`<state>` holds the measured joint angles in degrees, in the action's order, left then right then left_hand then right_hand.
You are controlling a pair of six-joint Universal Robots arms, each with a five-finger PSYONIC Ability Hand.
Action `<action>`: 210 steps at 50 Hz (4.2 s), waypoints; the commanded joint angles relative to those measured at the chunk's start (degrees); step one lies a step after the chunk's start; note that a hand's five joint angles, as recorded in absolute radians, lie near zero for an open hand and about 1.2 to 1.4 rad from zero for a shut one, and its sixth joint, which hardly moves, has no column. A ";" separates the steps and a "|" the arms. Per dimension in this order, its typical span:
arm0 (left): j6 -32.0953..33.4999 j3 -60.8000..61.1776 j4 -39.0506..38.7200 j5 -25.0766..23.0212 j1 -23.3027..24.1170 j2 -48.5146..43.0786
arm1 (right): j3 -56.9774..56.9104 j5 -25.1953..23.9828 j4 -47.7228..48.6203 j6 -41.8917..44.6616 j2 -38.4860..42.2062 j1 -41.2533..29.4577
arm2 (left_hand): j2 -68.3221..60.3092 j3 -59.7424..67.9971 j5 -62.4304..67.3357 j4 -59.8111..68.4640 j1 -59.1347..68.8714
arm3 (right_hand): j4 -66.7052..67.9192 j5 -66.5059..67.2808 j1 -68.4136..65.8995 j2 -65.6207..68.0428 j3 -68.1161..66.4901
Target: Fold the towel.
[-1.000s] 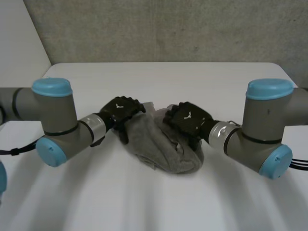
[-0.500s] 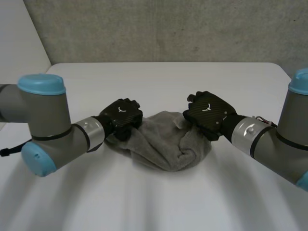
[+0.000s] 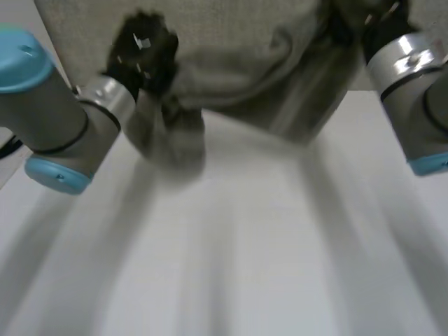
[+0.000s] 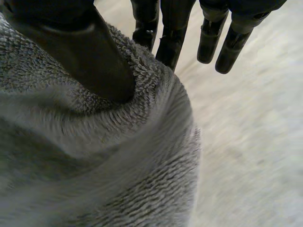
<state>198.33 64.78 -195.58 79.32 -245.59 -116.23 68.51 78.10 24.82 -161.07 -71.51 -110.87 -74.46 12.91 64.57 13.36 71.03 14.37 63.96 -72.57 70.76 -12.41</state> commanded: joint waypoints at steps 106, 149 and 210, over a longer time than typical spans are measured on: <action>11.73 -9.94 34.04 -14.98 -7.88 -23.43 | 20.09 -13.86 -30.53 16.32 5.24 2.85 | 45.74 -2.91 -45.86 -3.36 -42.31 | -4.37 -61.69 60.30 -58.49 2.41; 12.25 35.75 20.43 -11.21 -8.67 15.14 | 24.22 -14.30 -31.33 24.66 -1.53 5.57 | -5.54 -2.91 5.43 -3.36 8.97 | -4.37 -60.18 58.79 -56.98 2.41; 11.99 48.60 17.25 -14.28 -19.39 28.86 | 22.11 -19.66 -52.40 38.71 -4.51 14.45 | -5.54 -2.91 5.43 -3.36 8.97 | -4.37 6.04 -7.43 9.24 2.41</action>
<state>210.53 113.88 -178.50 65.12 -262.69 -89.20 89.71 58.22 -20.05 -130.77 -75.13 -98.78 -74.26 12.91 65.44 13.36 72.81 14.37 65.34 -73.57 72.69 -12.41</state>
